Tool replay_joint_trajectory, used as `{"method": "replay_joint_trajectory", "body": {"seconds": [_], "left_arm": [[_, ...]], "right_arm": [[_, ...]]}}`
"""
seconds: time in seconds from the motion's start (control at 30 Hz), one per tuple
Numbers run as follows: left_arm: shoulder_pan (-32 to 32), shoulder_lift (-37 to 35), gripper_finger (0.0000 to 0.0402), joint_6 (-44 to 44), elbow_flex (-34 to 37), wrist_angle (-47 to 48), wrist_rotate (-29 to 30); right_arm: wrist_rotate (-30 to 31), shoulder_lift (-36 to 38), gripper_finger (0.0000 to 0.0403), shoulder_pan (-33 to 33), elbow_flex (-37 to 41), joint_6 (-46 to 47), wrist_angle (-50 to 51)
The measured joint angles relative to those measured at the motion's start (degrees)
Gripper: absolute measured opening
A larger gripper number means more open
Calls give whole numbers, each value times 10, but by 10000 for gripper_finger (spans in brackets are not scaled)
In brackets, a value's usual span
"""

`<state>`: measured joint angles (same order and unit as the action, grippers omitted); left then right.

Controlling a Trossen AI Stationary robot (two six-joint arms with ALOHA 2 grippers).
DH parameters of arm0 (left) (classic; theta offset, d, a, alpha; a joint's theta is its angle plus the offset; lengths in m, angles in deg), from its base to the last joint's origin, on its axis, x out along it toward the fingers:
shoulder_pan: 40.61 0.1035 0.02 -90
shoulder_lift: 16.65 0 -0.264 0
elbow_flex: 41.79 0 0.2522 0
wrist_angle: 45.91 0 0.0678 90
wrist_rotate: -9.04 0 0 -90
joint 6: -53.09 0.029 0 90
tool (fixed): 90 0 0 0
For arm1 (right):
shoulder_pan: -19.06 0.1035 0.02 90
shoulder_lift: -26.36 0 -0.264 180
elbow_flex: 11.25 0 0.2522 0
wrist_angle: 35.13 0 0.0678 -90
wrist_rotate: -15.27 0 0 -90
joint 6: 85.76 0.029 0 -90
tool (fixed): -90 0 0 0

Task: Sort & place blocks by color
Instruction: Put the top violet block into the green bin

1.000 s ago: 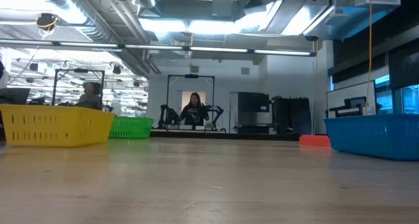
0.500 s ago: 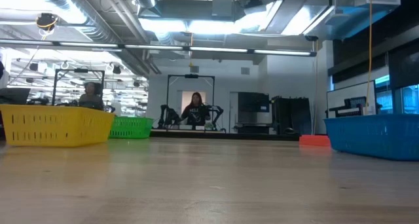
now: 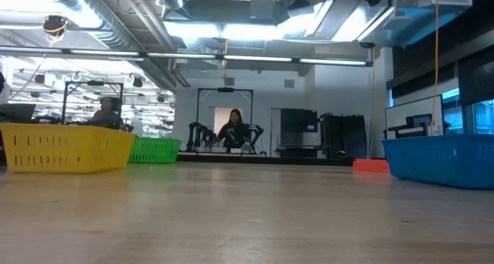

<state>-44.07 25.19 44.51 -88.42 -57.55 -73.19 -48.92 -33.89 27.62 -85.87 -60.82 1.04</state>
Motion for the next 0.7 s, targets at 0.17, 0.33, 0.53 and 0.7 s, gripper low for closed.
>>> {"method": "replay_joint_trajectory", "body": {"seconds": [0.17,0.33,0.53,0.7], "left_arm": [[0,0,178,0,0,0,0],[0,0,178,0,0,0,0],[0,0,178,-3,-1,-12,0],[0,0,178,-3,-1,-13,0]], "right_arm": [[-15,0,318,-3,0,-13,-3],[-16,0,318,-3,0,-12,-3],[17,-7,318,-79,-26,164,143],[-92,-57,318,-255,-101,136,352]]}}
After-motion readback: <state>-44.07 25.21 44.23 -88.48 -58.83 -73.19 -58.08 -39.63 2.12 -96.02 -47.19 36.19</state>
